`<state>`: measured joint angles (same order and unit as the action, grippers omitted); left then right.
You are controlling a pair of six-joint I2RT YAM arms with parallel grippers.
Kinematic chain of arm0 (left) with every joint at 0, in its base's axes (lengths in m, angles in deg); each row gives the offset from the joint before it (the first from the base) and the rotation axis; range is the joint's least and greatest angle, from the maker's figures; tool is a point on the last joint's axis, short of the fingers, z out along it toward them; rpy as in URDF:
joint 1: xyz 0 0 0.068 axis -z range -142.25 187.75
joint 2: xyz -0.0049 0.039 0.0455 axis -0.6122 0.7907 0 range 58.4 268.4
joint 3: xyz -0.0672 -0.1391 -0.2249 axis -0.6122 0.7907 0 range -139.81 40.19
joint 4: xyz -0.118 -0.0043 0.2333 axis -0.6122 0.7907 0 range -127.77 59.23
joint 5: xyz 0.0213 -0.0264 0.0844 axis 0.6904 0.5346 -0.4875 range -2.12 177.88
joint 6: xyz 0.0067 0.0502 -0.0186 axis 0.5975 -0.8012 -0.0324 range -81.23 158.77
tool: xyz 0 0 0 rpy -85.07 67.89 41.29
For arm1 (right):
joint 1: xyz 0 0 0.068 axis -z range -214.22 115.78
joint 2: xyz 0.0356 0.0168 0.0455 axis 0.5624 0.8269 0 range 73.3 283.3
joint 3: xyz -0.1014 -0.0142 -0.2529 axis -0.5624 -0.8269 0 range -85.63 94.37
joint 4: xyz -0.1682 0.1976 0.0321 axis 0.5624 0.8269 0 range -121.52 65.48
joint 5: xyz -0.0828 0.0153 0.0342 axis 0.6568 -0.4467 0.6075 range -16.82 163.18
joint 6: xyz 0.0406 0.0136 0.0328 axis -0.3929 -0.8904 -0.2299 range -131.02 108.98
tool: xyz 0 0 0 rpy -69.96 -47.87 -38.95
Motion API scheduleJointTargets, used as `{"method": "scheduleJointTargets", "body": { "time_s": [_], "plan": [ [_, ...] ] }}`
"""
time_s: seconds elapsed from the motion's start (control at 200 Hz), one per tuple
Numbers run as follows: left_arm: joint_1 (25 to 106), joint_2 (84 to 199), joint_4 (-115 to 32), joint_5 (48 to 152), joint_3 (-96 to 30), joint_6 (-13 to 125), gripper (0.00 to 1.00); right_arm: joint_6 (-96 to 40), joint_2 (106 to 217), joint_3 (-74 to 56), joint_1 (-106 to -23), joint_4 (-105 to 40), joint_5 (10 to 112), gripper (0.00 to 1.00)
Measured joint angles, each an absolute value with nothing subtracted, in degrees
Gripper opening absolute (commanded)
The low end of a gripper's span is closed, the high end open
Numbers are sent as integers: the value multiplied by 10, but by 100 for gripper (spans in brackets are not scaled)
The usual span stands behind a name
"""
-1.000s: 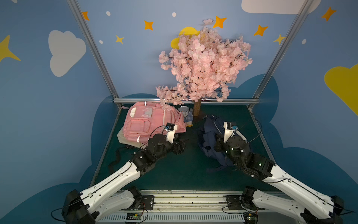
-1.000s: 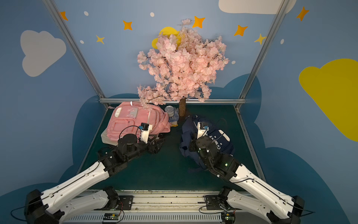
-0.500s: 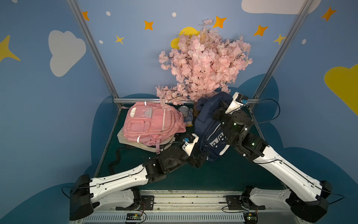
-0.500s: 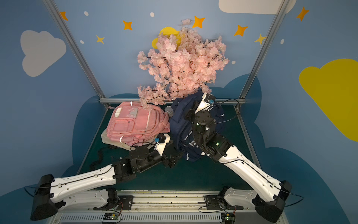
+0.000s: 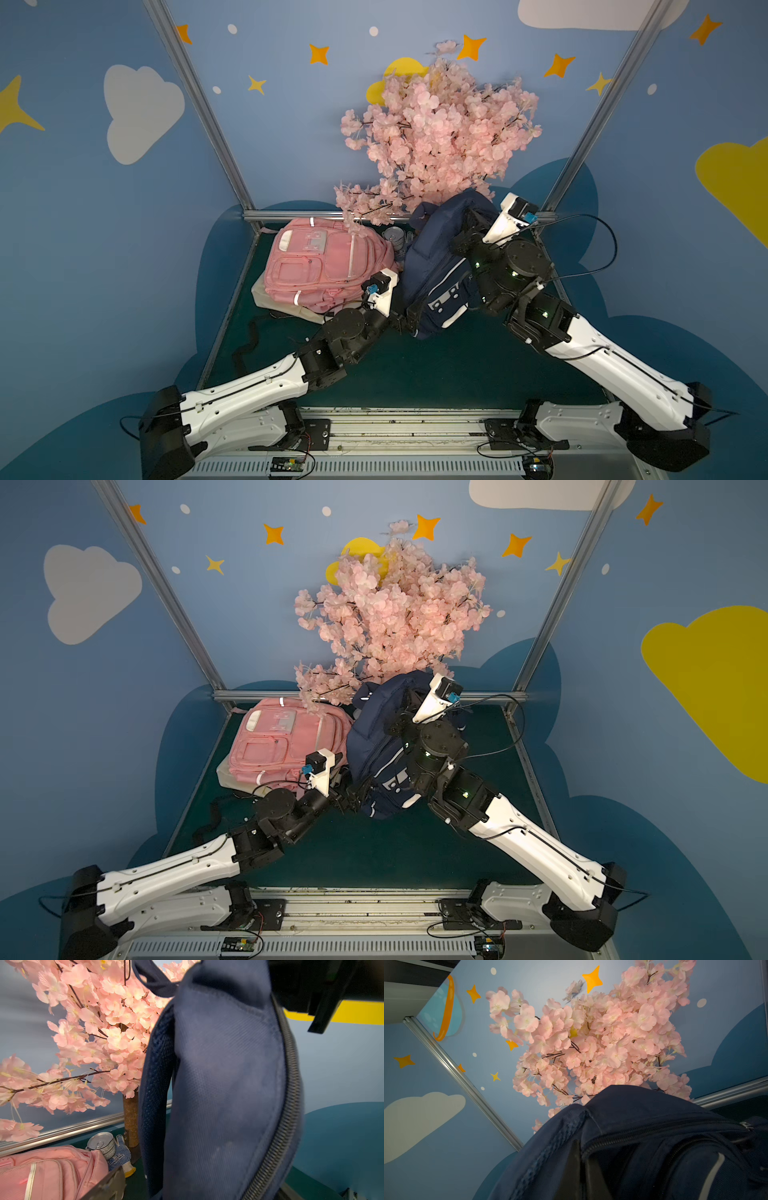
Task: Zip up the backpack
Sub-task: Pick up the backpack from the center of the board, then place the backpack at the center of the board.
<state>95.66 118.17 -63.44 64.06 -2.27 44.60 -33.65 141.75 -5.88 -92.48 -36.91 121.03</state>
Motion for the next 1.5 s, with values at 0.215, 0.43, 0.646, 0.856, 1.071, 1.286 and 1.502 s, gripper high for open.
{"method": "scheduleJointTargets", "body": {
  "time_s": [0.215,0.43,0.646,0.856,1.071,1.286,1.502],
  "plan": [
    [941,1212,-657,672,-23,460,50,-299,1416,-60,-955,-416,1230,0],
    [942,1196,-642,691,-31,477,14,-246,1385,-93,-958,-434,1262,0],
    [937,1198,-541,764,-95,512,6,-147,1365,-112,-950,-453,1307,0],
    [892,1304,-428,886,-234,592,3,-170,1366,-106,-816,-333,1283,0],
    [875,1423,-390,897,-283,610,3,-326,1386,-138,-663,-167,1146,0],
    [845,1534,-390,910,-322,625,2,-393,1432,-178,-564,-164,1032,26],
    [803,1659,-317,901,-377,632,2,-391,1422,-224,-520,-145,1013,68]
  ]
}}
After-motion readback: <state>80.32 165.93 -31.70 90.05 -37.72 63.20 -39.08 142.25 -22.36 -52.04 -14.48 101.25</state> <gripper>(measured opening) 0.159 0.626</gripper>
